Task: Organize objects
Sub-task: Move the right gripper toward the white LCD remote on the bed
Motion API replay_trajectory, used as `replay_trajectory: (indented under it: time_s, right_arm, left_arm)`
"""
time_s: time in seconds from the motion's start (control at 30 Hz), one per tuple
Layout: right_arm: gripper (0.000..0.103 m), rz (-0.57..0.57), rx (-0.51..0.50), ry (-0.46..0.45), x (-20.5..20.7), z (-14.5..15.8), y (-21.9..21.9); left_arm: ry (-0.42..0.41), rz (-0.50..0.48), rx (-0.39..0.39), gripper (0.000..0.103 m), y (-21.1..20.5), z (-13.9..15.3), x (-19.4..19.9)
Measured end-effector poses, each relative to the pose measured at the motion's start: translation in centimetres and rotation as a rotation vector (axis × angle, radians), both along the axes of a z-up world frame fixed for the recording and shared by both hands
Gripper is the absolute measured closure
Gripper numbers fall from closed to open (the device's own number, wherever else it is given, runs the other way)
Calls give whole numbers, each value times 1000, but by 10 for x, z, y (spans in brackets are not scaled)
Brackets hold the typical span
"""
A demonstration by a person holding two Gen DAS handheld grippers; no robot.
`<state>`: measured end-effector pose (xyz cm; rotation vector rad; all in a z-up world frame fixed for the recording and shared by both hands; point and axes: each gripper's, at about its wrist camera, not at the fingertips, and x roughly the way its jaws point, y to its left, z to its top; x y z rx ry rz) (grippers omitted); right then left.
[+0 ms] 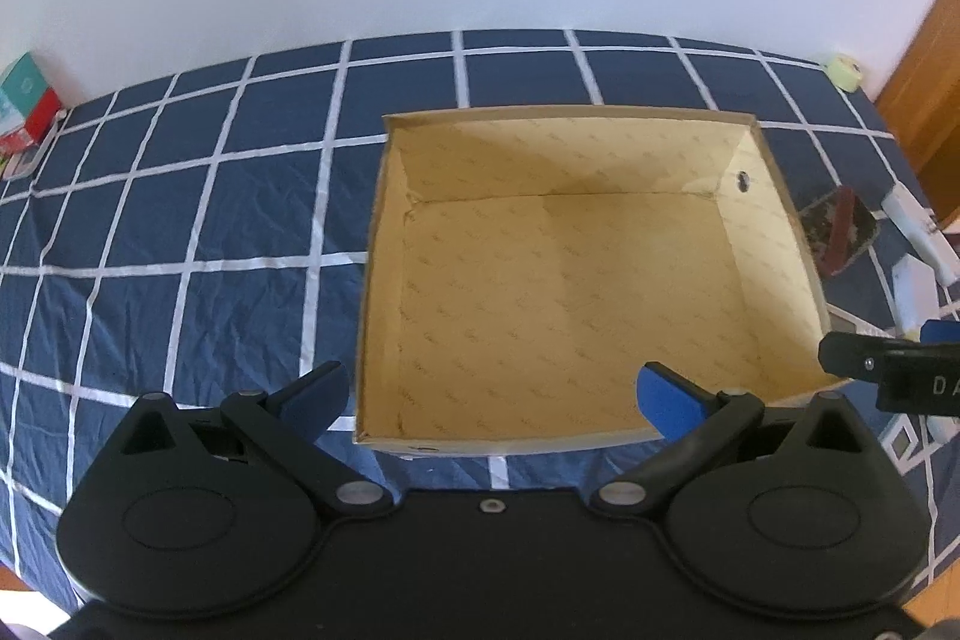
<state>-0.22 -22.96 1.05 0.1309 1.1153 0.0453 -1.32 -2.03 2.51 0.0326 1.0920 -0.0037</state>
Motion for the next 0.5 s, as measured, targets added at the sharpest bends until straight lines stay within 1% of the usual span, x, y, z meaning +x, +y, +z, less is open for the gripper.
replay_trajectory:
  time_s: [0.37,0.5]
  right_arm:
    - [0,-124,25,-19,-27,3,-42]
    - [0,-180,31,-24,-37,6,-61]
  left_arm:
    - [7,-107,-5,0,-39,-1,-5]
    - [5,-157,-8,0,-60,0,-4]
